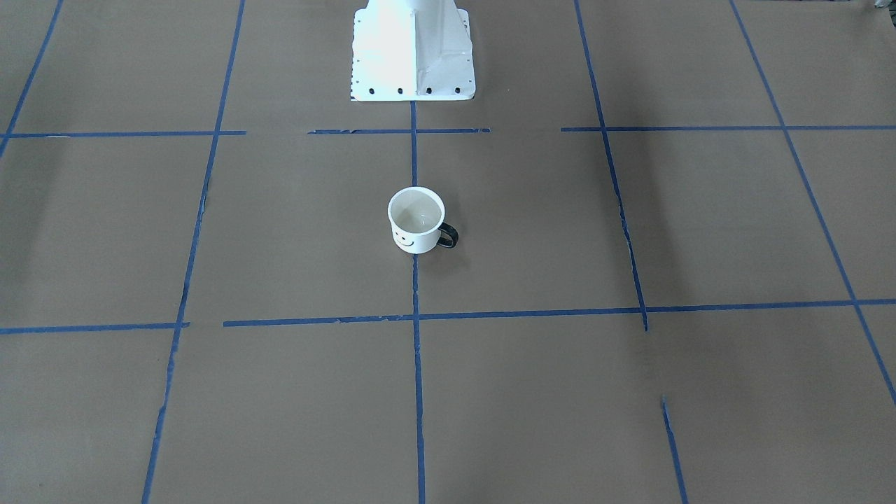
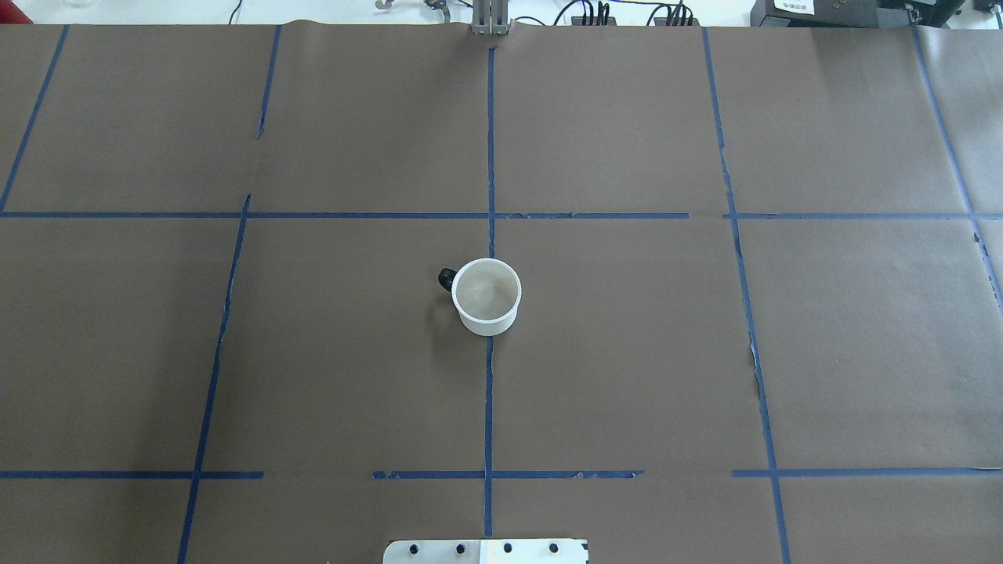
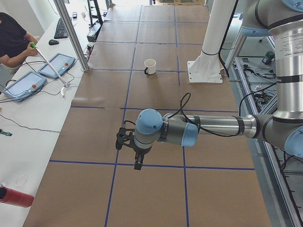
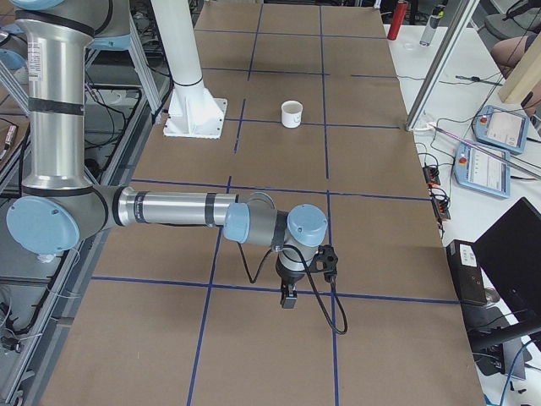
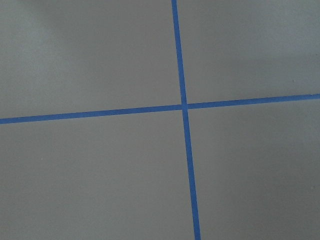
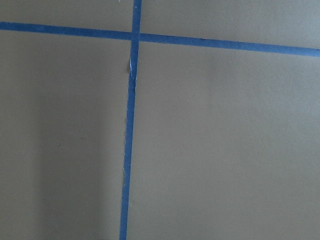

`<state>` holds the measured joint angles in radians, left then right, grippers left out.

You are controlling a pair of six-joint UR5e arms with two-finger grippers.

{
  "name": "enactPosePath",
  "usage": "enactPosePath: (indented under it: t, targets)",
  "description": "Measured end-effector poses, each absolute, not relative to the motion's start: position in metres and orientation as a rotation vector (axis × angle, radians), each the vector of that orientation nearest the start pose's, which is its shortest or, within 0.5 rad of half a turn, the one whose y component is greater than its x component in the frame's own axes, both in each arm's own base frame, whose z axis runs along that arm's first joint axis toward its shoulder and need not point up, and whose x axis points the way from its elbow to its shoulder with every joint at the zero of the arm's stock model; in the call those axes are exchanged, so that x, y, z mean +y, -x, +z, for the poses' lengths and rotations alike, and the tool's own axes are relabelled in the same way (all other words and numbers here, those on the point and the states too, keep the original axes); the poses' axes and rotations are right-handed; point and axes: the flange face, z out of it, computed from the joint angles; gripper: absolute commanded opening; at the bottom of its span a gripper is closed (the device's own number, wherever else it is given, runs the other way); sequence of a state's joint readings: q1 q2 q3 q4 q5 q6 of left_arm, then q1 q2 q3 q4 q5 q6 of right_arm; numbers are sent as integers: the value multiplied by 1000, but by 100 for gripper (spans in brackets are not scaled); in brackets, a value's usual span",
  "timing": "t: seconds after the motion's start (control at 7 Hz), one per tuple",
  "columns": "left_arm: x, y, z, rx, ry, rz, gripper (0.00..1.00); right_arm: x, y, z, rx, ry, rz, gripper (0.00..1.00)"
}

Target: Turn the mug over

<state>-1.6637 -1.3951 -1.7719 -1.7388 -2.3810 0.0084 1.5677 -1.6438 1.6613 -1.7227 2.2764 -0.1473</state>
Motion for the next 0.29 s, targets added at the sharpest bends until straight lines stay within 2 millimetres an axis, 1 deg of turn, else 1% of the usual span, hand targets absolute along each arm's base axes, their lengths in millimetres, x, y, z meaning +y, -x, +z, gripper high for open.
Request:
enactPosePath:
  t: [0.29]
  targets:
    - [-422, 102, 613, 796, -231, 2, 100, -450, -67, 668, -712, 77, -97, 100]
